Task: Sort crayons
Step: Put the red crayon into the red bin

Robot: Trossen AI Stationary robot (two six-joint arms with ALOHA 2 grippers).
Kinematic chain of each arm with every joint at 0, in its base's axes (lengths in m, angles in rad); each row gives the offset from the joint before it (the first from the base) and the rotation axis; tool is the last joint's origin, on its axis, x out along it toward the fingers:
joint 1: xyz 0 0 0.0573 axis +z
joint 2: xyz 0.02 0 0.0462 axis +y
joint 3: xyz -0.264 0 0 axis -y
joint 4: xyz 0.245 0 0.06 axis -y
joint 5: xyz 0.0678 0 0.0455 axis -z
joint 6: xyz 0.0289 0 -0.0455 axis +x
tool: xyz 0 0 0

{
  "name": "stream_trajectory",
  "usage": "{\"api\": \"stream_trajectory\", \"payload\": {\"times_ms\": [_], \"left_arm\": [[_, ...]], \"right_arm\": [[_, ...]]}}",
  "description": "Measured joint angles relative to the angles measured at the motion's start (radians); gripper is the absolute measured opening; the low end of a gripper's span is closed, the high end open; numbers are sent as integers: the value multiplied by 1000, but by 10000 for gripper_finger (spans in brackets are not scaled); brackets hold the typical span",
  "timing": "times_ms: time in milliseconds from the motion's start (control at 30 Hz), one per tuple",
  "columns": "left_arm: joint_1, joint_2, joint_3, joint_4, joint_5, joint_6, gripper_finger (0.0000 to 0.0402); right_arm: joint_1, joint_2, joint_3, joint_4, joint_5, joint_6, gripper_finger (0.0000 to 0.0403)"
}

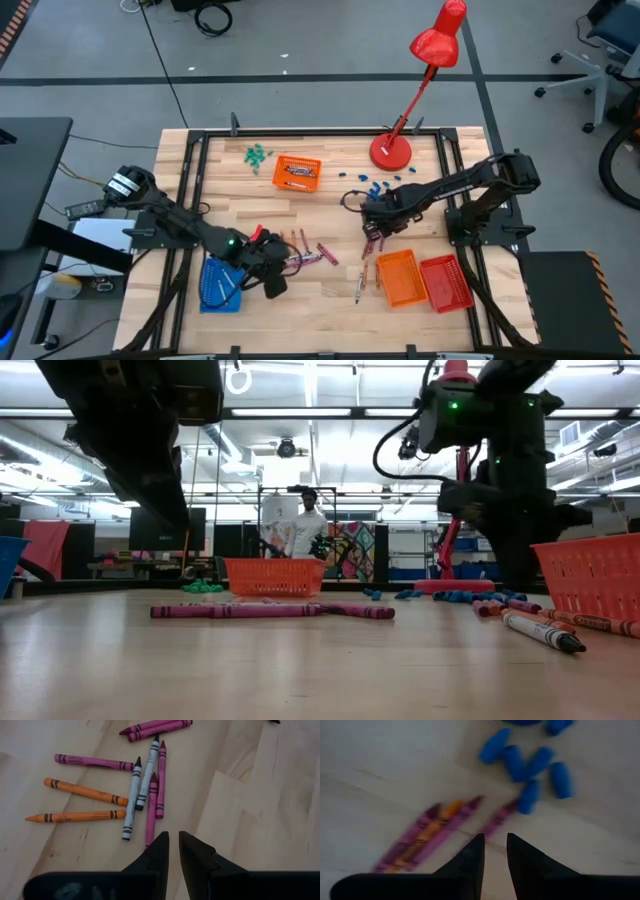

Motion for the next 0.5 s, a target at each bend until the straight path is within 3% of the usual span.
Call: {"api": "stream_trajectory", "payload": {"times_ms": [167,500], "left_arm": [[11,0,1,0,0,17,52],[17,-47,2,2,-6,18,52]], "right_arm": [[14,0,-44,101,-3,76,87],[47,0,-48,111,4,60,87]]}}
